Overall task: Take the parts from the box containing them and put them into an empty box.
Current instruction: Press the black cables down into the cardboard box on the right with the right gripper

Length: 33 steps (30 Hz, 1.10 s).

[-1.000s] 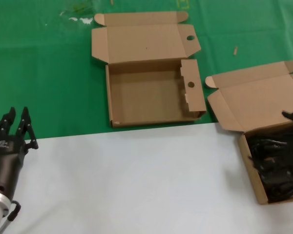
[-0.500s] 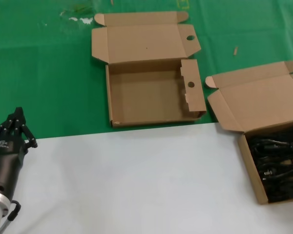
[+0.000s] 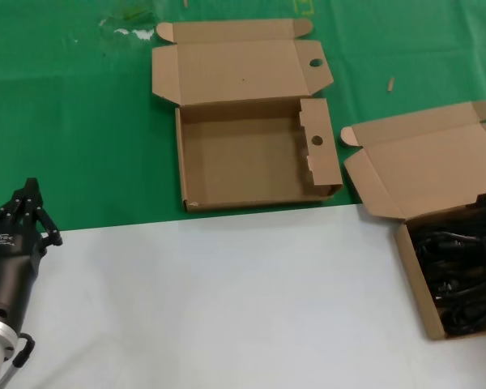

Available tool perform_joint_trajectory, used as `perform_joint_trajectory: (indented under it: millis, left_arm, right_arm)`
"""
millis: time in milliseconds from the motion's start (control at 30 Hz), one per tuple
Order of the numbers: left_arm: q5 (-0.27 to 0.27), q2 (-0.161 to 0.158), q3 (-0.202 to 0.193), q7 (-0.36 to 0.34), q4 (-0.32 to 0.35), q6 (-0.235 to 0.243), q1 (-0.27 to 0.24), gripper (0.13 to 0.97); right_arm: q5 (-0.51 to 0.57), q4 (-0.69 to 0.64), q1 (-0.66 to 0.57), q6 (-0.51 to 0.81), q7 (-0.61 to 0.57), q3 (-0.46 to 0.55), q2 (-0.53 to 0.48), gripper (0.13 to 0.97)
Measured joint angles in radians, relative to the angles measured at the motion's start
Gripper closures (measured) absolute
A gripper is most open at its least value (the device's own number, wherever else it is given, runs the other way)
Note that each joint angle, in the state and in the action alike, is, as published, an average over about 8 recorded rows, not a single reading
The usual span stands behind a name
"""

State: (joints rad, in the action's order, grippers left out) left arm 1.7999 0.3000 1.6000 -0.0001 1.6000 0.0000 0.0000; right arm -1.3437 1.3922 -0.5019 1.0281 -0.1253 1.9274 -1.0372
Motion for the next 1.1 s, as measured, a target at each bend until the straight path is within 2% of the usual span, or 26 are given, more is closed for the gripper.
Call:
perform_joint_trajectory:
  millis: [267, 600, 900, 1100]
  left_arm:
    - [0.000, 0.000, 0.000, 0.000, 0.000, 0.000, 0.000, 0.957]
    - [0.000, 0.000, 0.000, 0.000, 0.000, 0.000, 0.000, 0.957]
    - [0.000, 0.000, 0.000, 0.000, 0.000, 0.000, 0.000, 0.957]
    - [0.000, 0.000, 0.000, 0.000, 0.000, 0.000, 0.000, 0.957]
  right_arm:
    - [0.046, -0.088, -0.113, 0.034, -0.039, 0.045, 0.063, 0.137]
    - [0.068, -0.158, -0.168, 0.052, -0.067, 0.072, 0.095, 0.163]
    - [0.074, -0.205, -0.192, 0.053, -0.075, 0.082, 0.115, 0.264]
    - [0.077, -0.233, -0.206, 0.045, -0.079, 0.088, 0.133, 0.388]
